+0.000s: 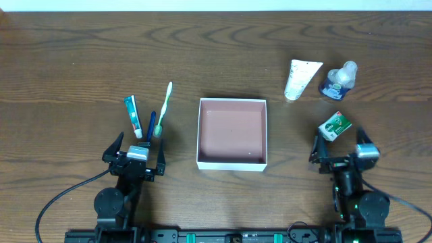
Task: Pack container
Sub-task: 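Reach right gripper to the white Pantene tube and grasp it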
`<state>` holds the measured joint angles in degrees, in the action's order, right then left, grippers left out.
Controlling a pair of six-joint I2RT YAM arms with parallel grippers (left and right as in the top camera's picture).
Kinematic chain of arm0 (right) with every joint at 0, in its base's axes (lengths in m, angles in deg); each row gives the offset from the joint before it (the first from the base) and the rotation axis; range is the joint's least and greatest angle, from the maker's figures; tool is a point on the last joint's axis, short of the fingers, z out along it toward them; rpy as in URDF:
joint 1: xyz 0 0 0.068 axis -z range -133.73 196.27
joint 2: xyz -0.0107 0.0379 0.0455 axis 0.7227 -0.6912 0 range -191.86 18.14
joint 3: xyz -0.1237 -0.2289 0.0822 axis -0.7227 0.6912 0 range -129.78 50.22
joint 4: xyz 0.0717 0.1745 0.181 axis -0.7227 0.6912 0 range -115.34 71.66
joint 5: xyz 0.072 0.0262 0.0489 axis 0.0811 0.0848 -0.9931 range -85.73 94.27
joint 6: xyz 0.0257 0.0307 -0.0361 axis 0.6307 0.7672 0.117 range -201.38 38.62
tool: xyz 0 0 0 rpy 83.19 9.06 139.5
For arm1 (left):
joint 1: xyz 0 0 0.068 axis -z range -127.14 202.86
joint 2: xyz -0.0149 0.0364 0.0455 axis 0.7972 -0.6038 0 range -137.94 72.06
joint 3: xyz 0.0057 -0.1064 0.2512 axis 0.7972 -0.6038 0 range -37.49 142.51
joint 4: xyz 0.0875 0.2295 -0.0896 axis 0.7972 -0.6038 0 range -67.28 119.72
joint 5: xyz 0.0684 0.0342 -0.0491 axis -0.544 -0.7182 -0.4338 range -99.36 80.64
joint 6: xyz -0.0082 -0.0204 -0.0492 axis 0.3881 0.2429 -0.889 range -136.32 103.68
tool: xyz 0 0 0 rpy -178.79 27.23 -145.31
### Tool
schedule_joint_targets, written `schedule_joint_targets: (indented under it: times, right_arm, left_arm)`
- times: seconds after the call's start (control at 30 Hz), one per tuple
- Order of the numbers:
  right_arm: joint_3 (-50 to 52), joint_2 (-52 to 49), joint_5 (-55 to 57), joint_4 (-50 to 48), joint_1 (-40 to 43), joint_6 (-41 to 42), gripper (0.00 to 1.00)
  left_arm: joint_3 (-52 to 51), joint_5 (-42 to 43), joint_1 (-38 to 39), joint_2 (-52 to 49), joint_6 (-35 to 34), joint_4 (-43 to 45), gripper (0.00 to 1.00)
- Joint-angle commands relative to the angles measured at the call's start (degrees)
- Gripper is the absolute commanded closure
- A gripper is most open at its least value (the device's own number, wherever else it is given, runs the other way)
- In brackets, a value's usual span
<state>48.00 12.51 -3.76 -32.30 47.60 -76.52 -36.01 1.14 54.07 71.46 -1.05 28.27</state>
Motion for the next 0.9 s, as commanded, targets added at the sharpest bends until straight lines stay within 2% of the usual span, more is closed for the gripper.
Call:
schedule_joint_targets:
  times: [0.0,0.1,0.17,0.33,0.47,0.57,0.67,0.77,0.87]
  right_arm:
    - [-8.0,-8.2,-10.3,0.2,-0.6,-1.9,0.01]
    - [-19.5,-20.3,-13.6,3.2,-0.6,-2.3,0.01]
    - [-29.4,-29.5,-17.4,8.6,-0.6,-3.8,0.01]
    - [-58.5,-52.3,-25.1,30.1,-0.6,-5.4,0.01]
    - [-79.0,-65.7,-25.4,44.5,-0.3,-5.3,0.01]
    - [-86.2,-71.1,-25.4,47.3,-0.2,-5.1,0.01]
    - [-87.1,-72.3,-24.5,47.9,-0.2,-6.5,0.01]
    - [-86.9,-73.0,-22.2,49.0,-0.2,-15.9,0.01]
    - [-86.9,-74.1,-14.5,52.3,-0.2,-19.9,0.01]
  left_arm:
    - [-1.2,0.2,-0.3,0.3,0.3,-1.5,0.02]
    - [-1.2,0.2,-0.3,0.3,0.3,-1.5,0.02]
    - [-1.2,0.2,-0.3,0.3,0.3,-1.5,0.02]
    - [-1.2,0.2,-0.3,0.3,0.3,-1.5,0.02]
    - [-1.2,0.2,-0.3,0.3,0.3,-1.5,0.02]
    - [-1.2,0.2,-0.3,0.3,0.3,-1.5,0.02]
    - [-1.2,0.2,-0.3,0.3,0.3,-1.5,0.02]
    - [-1.2,0.2,-0.3,0.3,0.3,-1.5,0.02]
    - [-1.2,0.2,-0.3,0.3,0.3,-1.5,0.02]
